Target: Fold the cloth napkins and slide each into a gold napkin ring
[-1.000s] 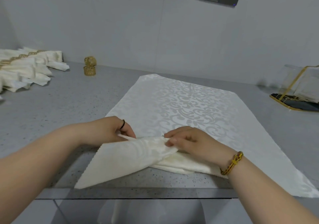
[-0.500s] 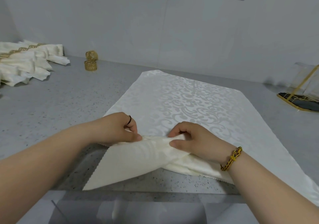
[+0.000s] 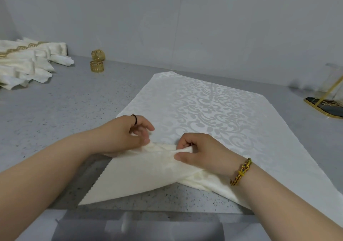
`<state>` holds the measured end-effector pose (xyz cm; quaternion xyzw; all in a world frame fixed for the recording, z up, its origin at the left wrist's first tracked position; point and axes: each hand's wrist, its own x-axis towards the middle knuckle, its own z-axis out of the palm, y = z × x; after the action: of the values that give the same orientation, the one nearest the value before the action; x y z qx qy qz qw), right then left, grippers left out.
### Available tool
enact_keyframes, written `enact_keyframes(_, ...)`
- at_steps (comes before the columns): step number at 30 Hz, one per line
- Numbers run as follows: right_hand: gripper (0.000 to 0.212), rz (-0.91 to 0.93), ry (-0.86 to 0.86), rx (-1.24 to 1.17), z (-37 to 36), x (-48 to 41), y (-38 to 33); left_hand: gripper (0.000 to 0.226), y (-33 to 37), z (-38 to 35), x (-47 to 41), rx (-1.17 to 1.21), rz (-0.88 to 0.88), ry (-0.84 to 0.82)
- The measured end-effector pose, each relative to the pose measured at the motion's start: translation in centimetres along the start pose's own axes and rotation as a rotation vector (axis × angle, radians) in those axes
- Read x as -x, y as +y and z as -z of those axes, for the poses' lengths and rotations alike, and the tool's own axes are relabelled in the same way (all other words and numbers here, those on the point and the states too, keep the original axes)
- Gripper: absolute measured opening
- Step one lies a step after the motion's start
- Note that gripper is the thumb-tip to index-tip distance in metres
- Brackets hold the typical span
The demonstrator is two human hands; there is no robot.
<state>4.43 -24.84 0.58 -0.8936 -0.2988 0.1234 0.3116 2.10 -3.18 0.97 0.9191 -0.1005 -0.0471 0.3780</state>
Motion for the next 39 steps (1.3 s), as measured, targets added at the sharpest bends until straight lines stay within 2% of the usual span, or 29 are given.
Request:
enact_keyframes(2,0.024,-0.004,0.008,0.067,0.1,-0.1,-0.2,0.018,1.9,-0.3,0.9,-0.058,0.002,-0.034)
enact_keyframes(3,0.025,-0.004,0.008,0.098,0.1,-0.1,-0.4,0.021,2.6,-0.7,1.3,-0.142,0.002,-0.074)
enact_keyframes(6,0.022,0.006,0.034,0.190,-0.2,-0.3,-0.8,0.074,3.1,-3.5,2.0,-0.609,-0.123,-0.108)
enact_keyframes(8,0.013,0.019,0.085,0.251,-0.5,0.0,-0.8,0.104,2.5,-4.8,2.3,-0.731,-0.150,-0.071)
enact_keyframes(10,0.038,0.104,0.158,0.289,-0.8,0.7,-0.1,0.130,1.5,-5.2,2.3,-0.803,-0.146,-0.068)
enact_keyframes(11,0.052,0.186,0.187,0.283,-1.0,1.2,0.1,0.133,1.0,-5.2,2.4,-0.811,-0.145,-0.050)
enact_keyframes(13,0.061,0.337,0.163,0.296,-1.4,2.5,0.8,0.127,0.8,-4.8,2.4,-0.790,-0.150,0.003)
enact_keyframes(16,0.040,0.429,0.168,0.405,-1.5,4.1,2.3,0.085,0.7,-4.4,2.3,-0.834,-0.207,0.070)
enact_keyframes(17,0.033,0.449,0.191,0.424,-1.2,4.3,2.6,0.079,0.3,-4.5,2.2,-0.830,-0.217,0.073)
enact_keyframes(19,0.039,0.484,0.237,0.453,-0.5,4.5,3.0,0.084,0.4,-4.5,2.4,-0.752,-0.221,0.028)
enact_keyframes(21,0.042,0.494,0.230,0.489,0.0,4.6,3.1,0.103,0.4,-4.3,2.3,-0.707,-0.227,0.052)
enact_keyframes(24,0.027,0.490,0.220,0.604,0.3,4.6,2.9,0.127,-0.3,-4.6,2.1,-0.707,-0.184,0.008)
enact_keyframes(28,0.028,0.413,0.254,0.626,-0.2,4.1,0.8,0.124,-0.4,-4.5,2.2,-0.639,-0.187,0.046)
enact_keyframes(29,0.033,0.396,0.264,0.628,-0.7,3.7,0.2,0.119,-0.7,-4.5,2.1,-0.666,-0.232,0.077)
enact_keyframes(32,0.044,0.415,0.218,0.566,-1.8,2.1,-0.5,0.082,0.2,-4.0,2.1,-0.732,-0.266,0.107)
enact_keyframes(35,0.037,0.360,0.067,0.369,-1.3,1.1,-0.9,0.090,-0.3,-4.5,1.9,-0.579,-0.238,0.083)
enact_keyframes(39,0.026,0.218,-0.021,0.236,-0.3,0.2,-1.1,0.054,-0.1,-3.7,1.3,-0.301,-0.137,0.057)
